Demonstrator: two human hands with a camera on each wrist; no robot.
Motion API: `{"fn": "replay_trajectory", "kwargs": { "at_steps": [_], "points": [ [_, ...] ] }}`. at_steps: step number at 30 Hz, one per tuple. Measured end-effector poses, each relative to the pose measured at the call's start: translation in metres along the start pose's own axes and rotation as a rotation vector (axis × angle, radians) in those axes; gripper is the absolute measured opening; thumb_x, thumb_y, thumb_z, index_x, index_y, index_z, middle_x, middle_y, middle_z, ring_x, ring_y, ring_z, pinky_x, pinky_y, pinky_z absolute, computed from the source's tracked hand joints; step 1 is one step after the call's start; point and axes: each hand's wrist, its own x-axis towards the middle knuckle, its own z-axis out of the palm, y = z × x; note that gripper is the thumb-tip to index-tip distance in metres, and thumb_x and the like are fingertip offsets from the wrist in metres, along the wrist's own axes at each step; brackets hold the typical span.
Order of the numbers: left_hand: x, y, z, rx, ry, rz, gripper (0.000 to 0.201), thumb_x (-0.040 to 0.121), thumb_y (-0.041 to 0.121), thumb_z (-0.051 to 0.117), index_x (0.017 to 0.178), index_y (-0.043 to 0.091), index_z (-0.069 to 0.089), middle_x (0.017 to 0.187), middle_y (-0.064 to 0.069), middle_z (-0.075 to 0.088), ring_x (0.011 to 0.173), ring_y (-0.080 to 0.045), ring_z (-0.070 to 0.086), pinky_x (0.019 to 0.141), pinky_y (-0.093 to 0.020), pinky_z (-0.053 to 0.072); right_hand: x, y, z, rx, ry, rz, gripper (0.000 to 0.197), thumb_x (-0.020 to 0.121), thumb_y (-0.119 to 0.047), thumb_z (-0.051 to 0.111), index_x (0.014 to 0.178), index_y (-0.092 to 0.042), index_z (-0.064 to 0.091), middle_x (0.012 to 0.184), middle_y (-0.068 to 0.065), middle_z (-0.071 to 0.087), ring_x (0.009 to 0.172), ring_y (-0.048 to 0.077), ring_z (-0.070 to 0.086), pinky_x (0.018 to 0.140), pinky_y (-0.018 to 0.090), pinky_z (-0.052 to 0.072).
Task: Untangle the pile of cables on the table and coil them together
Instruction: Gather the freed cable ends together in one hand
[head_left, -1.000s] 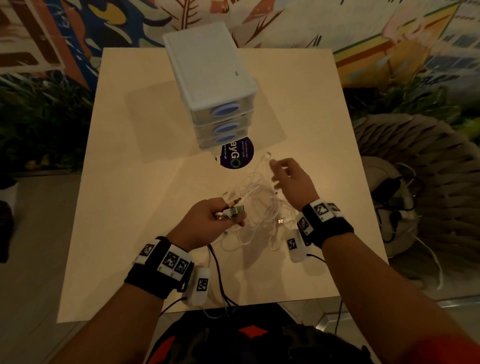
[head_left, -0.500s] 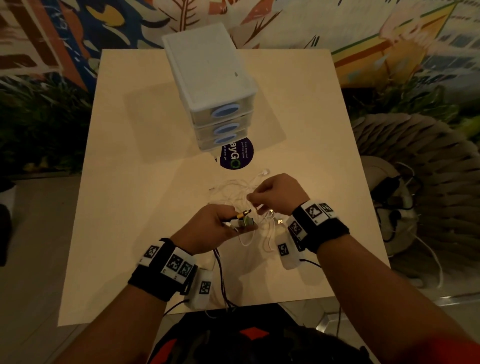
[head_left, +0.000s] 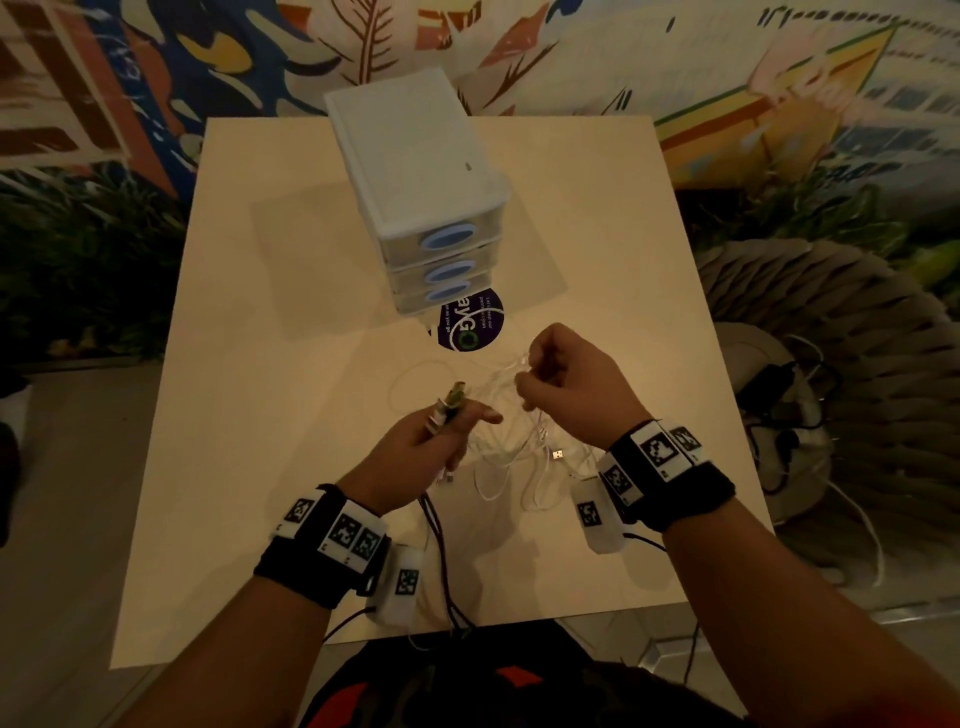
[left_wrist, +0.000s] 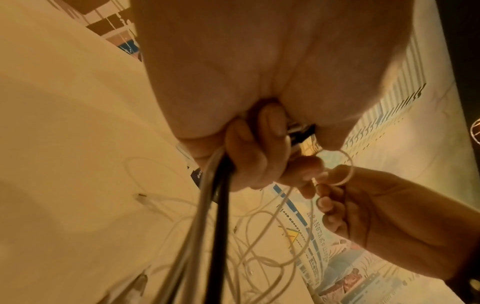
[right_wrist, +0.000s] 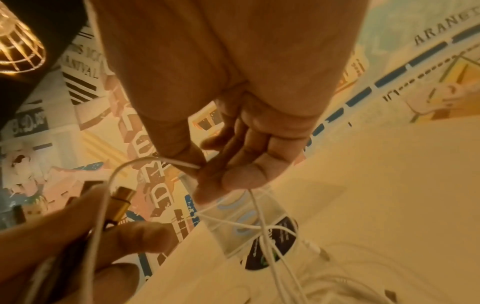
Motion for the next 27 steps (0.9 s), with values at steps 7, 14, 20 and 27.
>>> {"fn": "replay_trajectory", "kwargs": {
  "at_steps": [7, 14, 20, 27],
  "points": [
    [0.012, 0.000, 0.004, -0.210, 0.286, -0.051, 0.045, 0.100, 0.052, 0.044, 0.104, 0.015, 0.069, 0.059, -0.002, 0.029, 0.045, -0.012, 0.024, 0.047, -0.025, 0.024, -0.021, -0.008, -0.006, 0.099, 0.046, -0.119, 0.027, 0.086, -0.019, 0.075, 0.086, -0.024, 0.048, 0.076, 0.008, 0.068, 0.074, 0.037, 0.065, 0.074, 0.053, 0.055],
    [0.018, 0.029, 0.020, -0.118, 0.170, -0.055, 0.024, 0.105, 0.033, 0.052, 0.090, 0.021, 0.068, 0.049, 0.014, 0.050, 0.042, 0.001, 0.042, 0.046, -0.014, 0.033, -0.036, -0.014, 0.008, -0.020, -0.110, -0.261, 0.027, 0.085, -0.020, 0.079, 0.088, -0.019, 0.052, 0.080, -0.007, 0.069, 0.073, 0.013, 0.065, 0.074, 0.037, 0.056],
    [0.017, 0.028, 0.017, 0.002, 0.183, -0.037, 0.025, 0.103, 0.033, 0.059, 0.090, 0.016, 0.072, 0.053, 0.010, 0.051, 0.051, -0.007, 0.044, 0.053, -0.018, 0.038, -0.028, 0.006, 0.009, -0.027, -0.038, -0.135, 0.034, 0.089, -0.041, 0.073, 0.113, -0.031, 0.051, 0.074, -0.002, 0.066, 0.064, 0.011, 0.063, 0.066, 0.037, 0.055],
    [0.016, 0.023, 0.011, 0.019, 0.291, -0.079, 0.032, 0.092, 0.037, 0.074, 0.065, 0.021, 0.075, 0.066, -0.005, 0.073, 0.074, -0.037, 0.067, 0.076, -0.044, 0.053, -0.011, 0.014, 0.009, -0.383, -0.176, -0.245, 0.020, 0.092, -0.046, 0.067, 0.097, -0.027, 0.074, 0.093, -0.005, 0.063, 0.081, 0.007, 0.059, 0.078, 0.038, 0.054]
  ]
}}
